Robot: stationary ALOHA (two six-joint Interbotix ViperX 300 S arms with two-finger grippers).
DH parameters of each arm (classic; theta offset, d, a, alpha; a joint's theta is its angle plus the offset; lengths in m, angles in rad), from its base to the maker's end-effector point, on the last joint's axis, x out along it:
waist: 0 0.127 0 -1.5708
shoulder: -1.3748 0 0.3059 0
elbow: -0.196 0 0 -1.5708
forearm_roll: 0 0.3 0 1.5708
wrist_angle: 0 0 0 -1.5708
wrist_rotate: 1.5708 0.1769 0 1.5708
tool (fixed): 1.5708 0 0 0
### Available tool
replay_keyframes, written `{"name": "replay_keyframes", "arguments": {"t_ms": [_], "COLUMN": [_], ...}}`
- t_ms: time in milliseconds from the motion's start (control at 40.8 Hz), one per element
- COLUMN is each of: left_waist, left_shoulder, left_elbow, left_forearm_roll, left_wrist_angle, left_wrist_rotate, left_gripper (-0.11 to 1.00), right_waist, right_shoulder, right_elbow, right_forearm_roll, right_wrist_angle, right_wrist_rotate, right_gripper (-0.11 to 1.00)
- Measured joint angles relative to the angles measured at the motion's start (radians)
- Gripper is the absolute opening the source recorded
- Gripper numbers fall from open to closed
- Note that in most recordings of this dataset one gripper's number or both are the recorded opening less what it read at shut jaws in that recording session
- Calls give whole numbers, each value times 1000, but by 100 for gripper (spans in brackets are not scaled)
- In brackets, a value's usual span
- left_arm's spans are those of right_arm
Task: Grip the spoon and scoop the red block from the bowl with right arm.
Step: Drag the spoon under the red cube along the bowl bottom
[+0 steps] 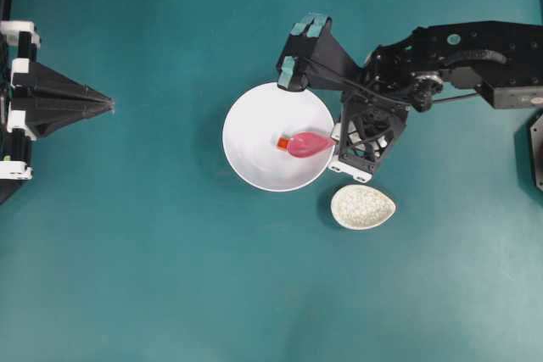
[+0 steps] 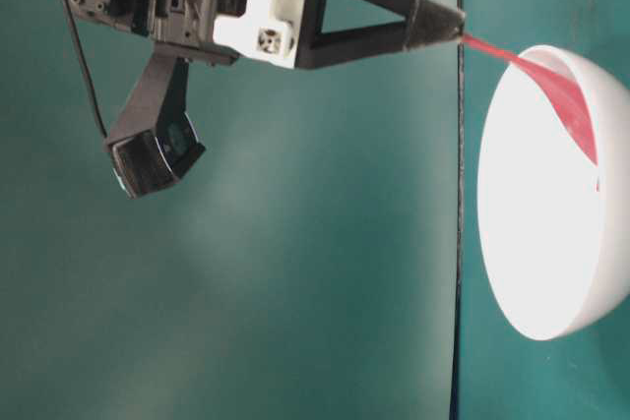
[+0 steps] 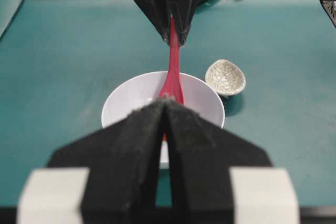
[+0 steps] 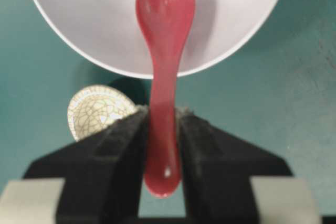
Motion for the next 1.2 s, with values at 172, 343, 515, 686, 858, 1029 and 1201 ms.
{"name": "replay_keyframes", "arguments": {"t_ms": [172,343,515,686,858,1029,1201], "left_waist": [0,0,2,0,2,0,2], "left_shoulder": [0,0,0,0,0,0,0], "left_elbow": [0,0,0,0,0,0,0], "left_forearm_roll": [0,0,0,0,0,0,0], "left_wrist_angle": [0,0,0,0,0,0,0], "left_wrist_rotate": [0,0,0,0,0,0,-5], "left_gripper": [0,0,0,0,0,0,0], "right_waist": [0,0,-9,-12,-9,-8,-9], "right_shoulder": [31,57,69,80,81,83,78], "right_elbow": [-11,-25,-37,-52,-55,-55,-52], "right_forearm_roll": [0,-6,-9,-9,-8,-8,-3], "right_wrist_angle": [-6,-44,-107,-156,-222,-250,-255], "right_wrist_rotate": [-2,0,2,3,11,14,14], "right_gripper": [25,25,25,25,25,25,25]}}
